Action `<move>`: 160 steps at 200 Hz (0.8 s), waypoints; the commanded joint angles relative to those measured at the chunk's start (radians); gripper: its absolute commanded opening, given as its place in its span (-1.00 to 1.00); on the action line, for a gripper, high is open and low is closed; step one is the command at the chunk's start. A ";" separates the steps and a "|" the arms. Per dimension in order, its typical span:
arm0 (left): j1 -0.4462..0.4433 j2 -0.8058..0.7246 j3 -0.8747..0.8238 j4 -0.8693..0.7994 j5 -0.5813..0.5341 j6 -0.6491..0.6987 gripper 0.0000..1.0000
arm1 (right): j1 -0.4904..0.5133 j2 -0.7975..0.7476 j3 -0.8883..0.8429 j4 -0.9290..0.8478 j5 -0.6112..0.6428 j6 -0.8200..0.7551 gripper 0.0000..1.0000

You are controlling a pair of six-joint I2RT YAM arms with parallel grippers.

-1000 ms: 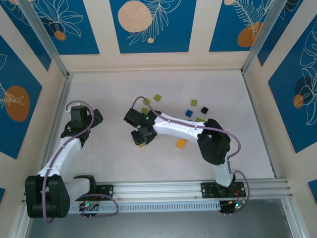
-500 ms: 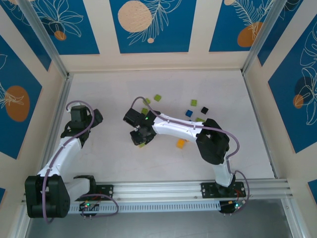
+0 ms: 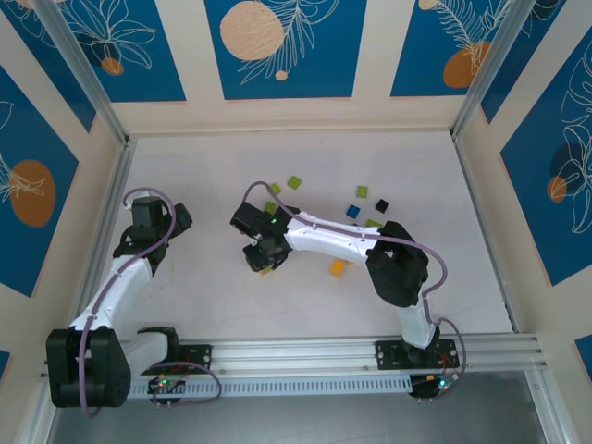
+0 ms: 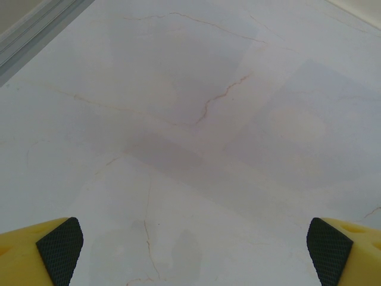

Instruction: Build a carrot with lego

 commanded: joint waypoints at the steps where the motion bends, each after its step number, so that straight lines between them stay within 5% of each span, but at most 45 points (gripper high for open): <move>1: 0.016 -0.016 -0.006 -0.007 0.010 0.003 0.98 | -0.004 -0.011 -0.009 -0.018 -0.021 -0.061 -0.32; 160: 0.016 -0.016 -0.006 -0.006 0.009 0.004 0.99 | -0.025 -0.037 0.015 -0.033 -0.104 -0.192 -0.31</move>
